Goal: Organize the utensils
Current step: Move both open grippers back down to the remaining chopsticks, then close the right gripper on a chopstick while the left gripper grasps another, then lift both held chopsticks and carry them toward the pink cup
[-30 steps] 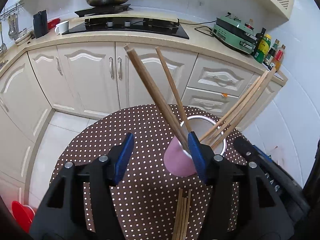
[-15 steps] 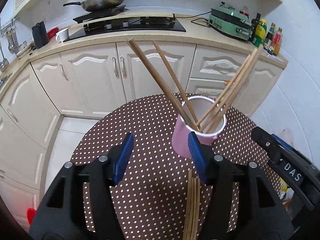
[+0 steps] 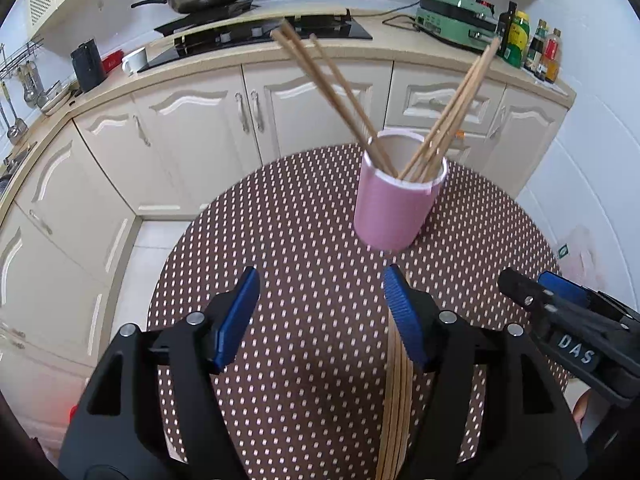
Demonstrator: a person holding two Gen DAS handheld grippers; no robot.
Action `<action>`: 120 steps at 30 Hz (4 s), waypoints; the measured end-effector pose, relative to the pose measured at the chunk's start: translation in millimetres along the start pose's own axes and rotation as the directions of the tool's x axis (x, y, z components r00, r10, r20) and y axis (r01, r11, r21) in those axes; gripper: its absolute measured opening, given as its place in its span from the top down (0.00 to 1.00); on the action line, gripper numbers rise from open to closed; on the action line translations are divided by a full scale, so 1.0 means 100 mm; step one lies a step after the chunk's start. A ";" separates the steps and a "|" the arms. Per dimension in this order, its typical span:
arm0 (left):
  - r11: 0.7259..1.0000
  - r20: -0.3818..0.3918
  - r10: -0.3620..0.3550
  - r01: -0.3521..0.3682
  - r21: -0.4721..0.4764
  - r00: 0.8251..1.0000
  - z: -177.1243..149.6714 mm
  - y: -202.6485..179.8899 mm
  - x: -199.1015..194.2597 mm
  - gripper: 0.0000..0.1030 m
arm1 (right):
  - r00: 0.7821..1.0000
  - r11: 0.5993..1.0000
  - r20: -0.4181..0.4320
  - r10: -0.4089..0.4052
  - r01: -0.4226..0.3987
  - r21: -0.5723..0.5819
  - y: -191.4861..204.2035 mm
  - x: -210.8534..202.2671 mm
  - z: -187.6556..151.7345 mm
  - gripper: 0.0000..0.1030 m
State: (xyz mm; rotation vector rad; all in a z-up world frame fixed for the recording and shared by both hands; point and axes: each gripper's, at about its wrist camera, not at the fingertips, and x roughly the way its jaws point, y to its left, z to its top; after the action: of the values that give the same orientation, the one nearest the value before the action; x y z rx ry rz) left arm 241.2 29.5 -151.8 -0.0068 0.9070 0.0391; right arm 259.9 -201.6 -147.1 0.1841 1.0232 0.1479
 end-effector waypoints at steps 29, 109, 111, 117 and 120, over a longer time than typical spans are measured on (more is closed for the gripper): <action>0.997 -0.270 0.045 -0.027 0.068 0.962 -0.71 0.22 0.55 0.35 | 0.948 0.983 -0.290 -0.128 0.083 -0.161 0.30 0.76 -0.79 0.21; 0.989 -0.353 -0.075 0.114 0.090 0.933 -0.51 -0.86 1.01 0.94 | 0.966 0.991 -0.234 0.107 -0.086 0.098 -0.30 0.75 -0.45 0.94; 0.990 -0.342 -0.085 0.117 0.075 0.936 -0.49 -0.78 0.98 0.94 | 0.966 0.990 -0.234 0.111 -0.087 0.110 -0.30 0.74 -0.46 0.94; 0.991 -0.312 -0.109 0.128 0.041 0.944 -0.47 -0.48 0.85 0.94 | 0.964 0.986 -0.229 0.134 -0.108 0.124 -0.25 0.69 -0.46 0.94; 0.991 -0.288 -0.123 0.133 0.018 0.950 -0.41 -0.41 0.76 0.94 | 0.970 0.985 -0.196 0.145 -0.123 0.120 -0.20 0.61 -0.44 0.94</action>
State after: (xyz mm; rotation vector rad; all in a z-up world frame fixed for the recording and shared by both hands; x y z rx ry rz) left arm 257.3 -9.8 -237.1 -0.0379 1.1957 -0.1025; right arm 254.4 -204.4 -224.4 0.3415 1.2251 0.2394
